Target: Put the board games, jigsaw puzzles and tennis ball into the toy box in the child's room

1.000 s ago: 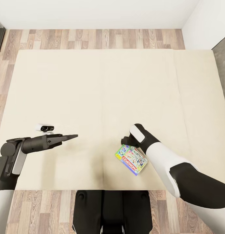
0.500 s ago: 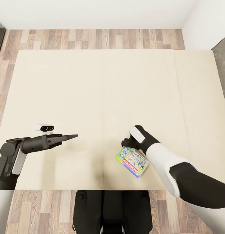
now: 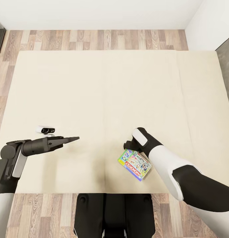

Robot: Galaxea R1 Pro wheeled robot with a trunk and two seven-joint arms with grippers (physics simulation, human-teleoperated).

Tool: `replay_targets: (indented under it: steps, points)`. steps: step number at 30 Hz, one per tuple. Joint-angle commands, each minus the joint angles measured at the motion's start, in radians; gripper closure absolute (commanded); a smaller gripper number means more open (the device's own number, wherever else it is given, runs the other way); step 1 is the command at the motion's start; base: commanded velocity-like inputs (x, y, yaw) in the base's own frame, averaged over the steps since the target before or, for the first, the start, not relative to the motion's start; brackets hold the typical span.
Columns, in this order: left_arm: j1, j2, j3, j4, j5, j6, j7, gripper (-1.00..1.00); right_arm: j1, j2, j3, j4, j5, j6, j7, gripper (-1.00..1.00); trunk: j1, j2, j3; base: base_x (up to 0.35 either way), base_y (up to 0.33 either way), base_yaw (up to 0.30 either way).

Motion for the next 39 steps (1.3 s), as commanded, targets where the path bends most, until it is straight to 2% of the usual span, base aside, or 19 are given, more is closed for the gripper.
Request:
replay_targets:
  steps: [1,6,16,26,28,32,34,39]
  points:
    - [0.0,0.0,0.0,0.0,0.0,0.011,-0.004,-1.0,0.0,0.0,0.007,0.007,0.004,0.007,-0.008,-1.0,0.001,-0.001,-0.001,0.0,0.0,0.0]
    - [0.0,0.0,-0.001,0.0,0.0,0.011,-0.004,-1.0,0.0,0.0,0.0,0.007,0.003,0.005,-0.005,-1.0,0.001,-0.001,-0.001,0.0,0.0,0.0]
    - [0.0,0.001,0.0,0.0,0.0,0.011,-0.004,-1.0,0.004,-0.006,-0.075,-0.001,0.0,0.001,-0.005,-1.0,0.001,-0.001,-0.001,0.0,0.0,0.0]
    - [0.0,0.001,0.0,0.0,0.0,0.011,-0.004,-1.0,0.009,-0.01,-0.082,-0.002,0.001,-0.005,-0.007,-1.0,0.001,-0.001,-0.001,0.0,0.0,0.0]
    - [0.011,0.001,0.008,0.0,-0.011,0.004,-0.004,-1.0,0.009,-0.021,-0.098,-0.014,-0.021,0.0,0.012,-1.0,0.001,-0.001,-0.001,0.0,0.0,0.0]
    - [0.017,0.0,0.008,0.0,-0.008,0.005,-0.004,-1.0,0.009,-0.042,-0.124,-0.035,-0.03,-0.006,0.042,-1.0,0.001,-0.001,-0.001,0.0,0.0,0.0]
    - [0.017,-0.001,0.007,0.0,-0.004,0.006,-0.004,-1.0,0.009,-0.033,-0.113,-0.046,-0.027,-0.014,0.052,-1.0,0.001,-0.001,-0.001,0.0,0.0,0.0]
    - [0.017,0.005,0.007,0.0,0.0,0.007,-0.004,-1.0,0.009,-0.012,-0.089,-0.041,-0.024,-0.014,0.024,-1.0,0.001,-0.001,-0.001,0.0,0.0,0.0]
